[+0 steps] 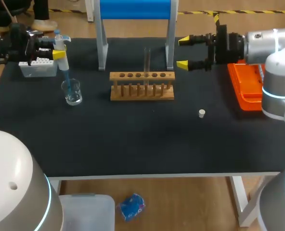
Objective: Invert the test tube, pick up the pipette, mount the tip to pipette, aspirate from beaker and dispense into the tube, eject the tip, return the pipette, and cap with the stopper.
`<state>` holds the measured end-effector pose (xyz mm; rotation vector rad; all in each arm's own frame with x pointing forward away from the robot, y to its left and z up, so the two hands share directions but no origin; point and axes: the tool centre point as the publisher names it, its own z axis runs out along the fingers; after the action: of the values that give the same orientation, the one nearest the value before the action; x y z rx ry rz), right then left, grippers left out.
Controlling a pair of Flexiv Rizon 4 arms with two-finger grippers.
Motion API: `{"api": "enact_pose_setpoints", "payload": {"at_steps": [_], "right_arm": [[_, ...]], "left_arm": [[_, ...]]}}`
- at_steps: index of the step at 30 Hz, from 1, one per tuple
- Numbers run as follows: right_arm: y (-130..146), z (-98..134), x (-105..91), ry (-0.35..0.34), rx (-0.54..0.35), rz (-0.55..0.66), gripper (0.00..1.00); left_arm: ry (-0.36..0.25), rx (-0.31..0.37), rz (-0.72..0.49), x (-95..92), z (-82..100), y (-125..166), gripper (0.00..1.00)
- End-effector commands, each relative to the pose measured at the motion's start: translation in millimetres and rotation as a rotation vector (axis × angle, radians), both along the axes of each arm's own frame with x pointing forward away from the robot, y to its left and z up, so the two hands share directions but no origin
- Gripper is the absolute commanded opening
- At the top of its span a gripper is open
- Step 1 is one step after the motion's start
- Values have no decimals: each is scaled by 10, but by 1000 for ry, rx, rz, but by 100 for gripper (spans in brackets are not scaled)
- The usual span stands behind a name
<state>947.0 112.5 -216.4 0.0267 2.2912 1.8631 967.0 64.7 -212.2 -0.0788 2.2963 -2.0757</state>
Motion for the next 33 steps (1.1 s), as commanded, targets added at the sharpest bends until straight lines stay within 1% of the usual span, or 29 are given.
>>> {"api": "enact_pose_setpoints", "payload": {"at_steps": [1, 6, 7, 9, 33], "right_arm": [[35, -32, 50, -3, 2, 11, 100], [52, -18, 54, -5, -2, 12, 100], [53, -14, 52, 5, -13, 8, 100], [58, -16, 47, -3, -21, 2, 100], [58, -16, 47, -3, -21, 2, 100]], "left_arm": [[0, 0, -3, 5, 3, 6, 0], [0, 0, -3, 5, 3, 6, 0], [0, 0, -3, 5, 3, 6, 0], [0, 0, -3, 5, 3, 6, 0], [0, 0, -3, 5, 3, 6, 0]]}}
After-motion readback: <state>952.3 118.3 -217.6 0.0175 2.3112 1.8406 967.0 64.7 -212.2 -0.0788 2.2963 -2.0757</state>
